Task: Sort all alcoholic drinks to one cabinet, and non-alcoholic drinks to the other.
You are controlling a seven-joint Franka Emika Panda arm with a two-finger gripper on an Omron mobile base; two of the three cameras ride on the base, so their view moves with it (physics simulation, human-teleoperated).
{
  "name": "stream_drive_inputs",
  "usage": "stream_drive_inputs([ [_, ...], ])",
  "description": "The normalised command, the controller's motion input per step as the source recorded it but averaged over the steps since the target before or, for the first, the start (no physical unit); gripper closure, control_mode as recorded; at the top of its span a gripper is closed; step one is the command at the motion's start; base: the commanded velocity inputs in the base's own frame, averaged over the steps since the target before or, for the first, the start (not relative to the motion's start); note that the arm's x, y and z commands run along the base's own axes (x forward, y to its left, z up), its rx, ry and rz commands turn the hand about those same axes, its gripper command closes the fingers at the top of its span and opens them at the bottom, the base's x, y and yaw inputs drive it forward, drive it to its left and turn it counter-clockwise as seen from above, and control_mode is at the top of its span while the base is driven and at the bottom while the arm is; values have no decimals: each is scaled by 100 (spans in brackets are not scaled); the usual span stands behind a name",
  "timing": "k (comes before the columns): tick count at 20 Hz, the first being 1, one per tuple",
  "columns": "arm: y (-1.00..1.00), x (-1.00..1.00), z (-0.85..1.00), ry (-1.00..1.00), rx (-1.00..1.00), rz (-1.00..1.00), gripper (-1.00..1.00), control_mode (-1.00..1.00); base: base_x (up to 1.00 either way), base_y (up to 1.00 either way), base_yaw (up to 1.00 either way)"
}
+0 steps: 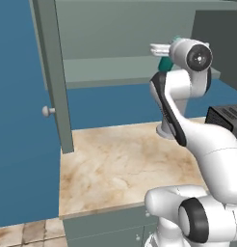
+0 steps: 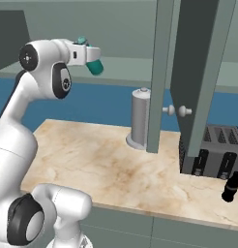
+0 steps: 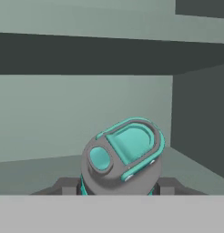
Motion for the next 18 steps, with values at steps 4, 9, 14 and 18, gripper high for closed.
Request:
stream_drive_inputs([
  [4, 0, 32, -17, 0, 0, 0, 100, -100, 0, 0, 0],
  [9, 0, 34, -11, 2, 0, 0, 100, -100, 0, 0, 0],
  [14, 0, 34, -10, 5, 0, 0, 100, -100, 0, 0, 0],
  [18, 0, 35, -18, 3, 0, 0, 100, -100, 0, 0, 0],
])
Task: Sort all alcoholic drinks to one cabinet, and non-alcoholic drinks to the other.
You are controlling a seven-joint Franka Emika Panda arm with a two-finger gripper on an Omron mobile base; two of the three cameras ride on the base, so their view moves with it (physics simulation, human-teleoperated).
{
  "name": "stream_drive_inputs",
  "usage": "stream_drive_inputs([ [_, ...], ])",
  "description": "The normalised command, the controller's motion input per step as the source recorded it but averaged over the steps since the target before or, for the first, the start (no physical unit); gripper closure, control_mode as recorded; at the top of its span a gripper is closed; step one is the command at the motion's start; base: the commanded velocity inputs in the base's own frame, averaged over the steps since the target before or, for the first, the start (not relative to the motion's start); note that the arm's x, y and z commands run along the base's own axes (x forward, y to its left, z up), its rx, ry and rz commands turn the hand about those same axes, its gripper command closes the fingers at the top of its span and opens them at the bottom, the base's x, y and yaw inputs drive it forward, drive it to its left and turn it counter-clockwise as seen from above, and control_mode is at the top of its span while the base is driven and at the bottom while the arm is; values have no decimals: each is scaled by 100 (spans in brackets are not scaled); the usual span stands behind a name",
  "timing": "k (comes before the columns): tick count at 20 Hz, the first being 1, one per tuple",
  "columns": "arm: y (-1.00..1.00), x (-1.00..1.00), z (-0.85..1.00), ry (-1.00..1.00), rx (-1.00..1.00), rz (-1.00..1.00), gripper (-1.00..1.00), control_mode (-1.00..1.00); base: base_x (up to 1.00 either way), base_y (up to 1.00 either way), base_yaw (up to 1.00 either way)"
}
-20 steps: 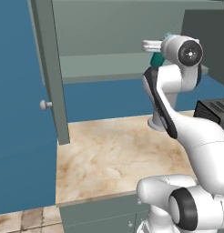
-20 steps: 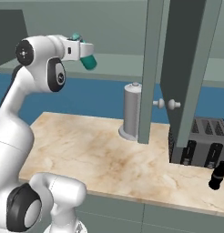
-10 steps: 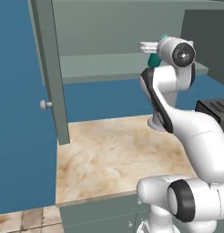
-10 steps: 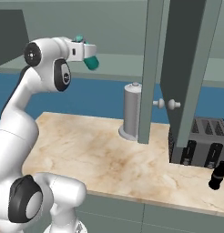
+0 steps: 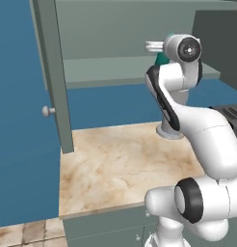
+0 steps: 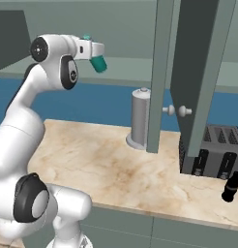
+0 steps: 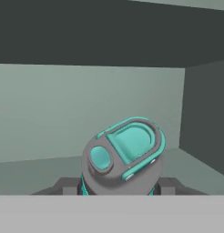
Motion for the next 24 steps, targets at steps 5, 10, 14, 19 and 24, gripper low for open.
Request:
stream_drive_inputs([
  [5, 0, 34, -27, 0, 0, 0, 100, -100, 0, 0, 0],
  [10, 0, 29, -26, 0, 0, 0, 100, -100, 0, 0, 0],
  [14, 0, 29, -10, 0, 1, 0, 100, -100, 0, 0, 0],
  [19, 0, 23, -12, 0, 0, 0, 100, -100, 0, 0, 0],
  [24, 0, 14, -13, 0, 1, 0, -100, -100, 0, 0, 0],
])
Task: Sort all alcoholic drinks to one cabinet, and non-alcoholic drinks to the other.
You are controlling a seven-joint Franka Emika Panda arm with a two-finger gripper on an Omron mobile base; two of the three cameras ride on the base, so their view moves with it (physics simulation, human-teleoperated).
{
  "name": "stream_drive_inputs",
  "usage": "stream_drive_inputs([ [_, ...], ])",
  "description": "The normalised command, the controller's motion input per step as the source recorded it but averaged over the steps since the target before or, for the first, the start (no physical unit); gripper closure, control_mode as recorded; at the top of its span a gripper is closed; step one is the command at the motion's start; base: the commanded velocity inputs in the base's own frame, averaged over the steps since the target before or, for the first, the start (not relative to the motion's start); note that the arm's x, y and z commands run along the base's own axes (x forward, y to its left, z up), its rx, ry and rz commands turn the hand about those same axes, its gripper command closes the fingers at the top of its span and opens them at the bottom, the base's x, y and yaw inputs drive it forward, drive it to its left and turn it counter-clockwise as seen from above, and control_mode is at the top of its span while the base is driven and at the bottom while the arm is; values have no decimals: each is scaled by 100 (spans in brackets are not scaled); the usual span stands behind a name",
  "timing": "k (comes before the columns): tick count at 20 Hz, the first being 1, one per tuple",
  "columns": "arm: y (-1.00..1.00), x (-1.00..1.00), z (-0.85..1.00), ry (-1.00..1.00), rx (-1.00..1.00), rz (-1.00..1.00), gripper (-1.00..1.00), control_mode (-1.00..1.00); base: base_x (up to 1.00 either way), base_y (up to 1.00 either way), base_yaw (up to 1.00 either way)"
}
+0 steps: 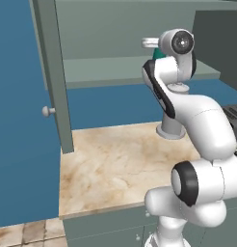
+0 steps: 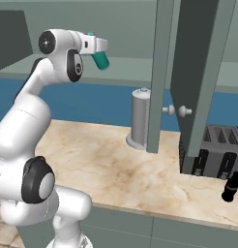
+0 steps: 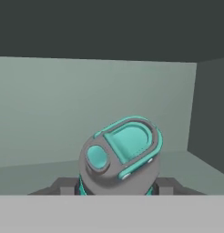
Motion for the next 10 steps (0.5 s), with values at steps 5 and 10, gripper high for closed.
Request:
stream_drive_inputs([
  [5, -1, 18, -10, 0, 2, 0, -100, -100, 0, 0, 0],
  [10, 0, 23, -9, 0, 3, 0, -100, -100, 0, 0, 0],
])
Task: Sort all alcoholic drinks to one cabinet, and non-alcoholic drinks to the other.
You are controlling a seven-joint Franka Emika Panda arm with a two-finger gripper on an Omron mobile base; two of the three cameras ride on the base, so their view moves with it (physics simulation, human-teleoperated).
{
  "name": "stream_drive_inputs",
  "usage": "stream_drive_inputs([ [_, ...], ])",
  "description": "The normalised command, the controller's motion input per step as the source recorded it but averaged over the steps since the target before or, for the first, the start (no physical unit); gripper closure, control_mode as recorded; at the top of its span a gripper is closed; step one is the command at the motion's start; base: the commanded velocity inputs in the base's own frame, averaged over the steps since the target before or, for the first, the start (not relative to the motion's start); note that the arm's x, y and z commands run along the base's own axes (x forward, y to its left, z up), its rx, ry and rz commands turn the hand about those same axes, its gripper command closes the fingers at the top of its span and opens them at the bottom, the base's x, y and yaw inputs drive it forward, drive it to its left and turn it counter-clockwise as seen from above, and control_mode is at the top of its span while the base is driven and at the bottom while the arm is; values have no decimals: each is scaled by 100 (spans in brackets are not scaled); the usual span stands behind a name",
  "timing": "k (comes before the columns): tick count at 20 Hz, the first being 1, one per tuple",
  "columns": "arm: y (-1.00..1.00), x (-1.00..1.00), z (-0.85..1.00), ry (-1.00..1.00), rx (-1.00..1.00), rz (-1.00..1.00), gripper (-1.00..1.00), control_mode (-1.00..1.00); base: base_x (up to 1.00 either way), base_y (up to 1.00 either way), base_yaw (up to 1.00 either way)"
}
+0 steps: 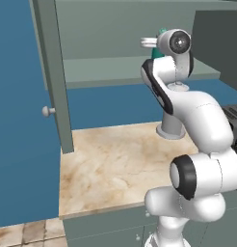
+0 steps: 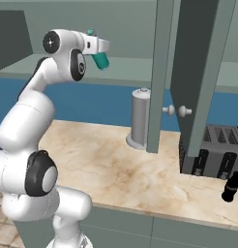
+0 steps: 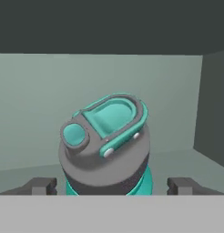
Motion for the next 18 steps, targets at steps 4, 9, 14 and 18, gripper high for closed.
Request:
stream_drive_inputs([
  [4, -3, 27, -6, 0, 3, 0, -100, -100, 0, 0, 0],
  [9, -4, 20, -2, 0, 2, -1, -100, -100, 0, 0, 0],
  [14, -3, 7, 0, 0, 0, -1, -100, -100, 0, 0, 0],
  [18, -1, 6, 0, -1, 0, -1, -100, -100, 0, 0, 0],
])
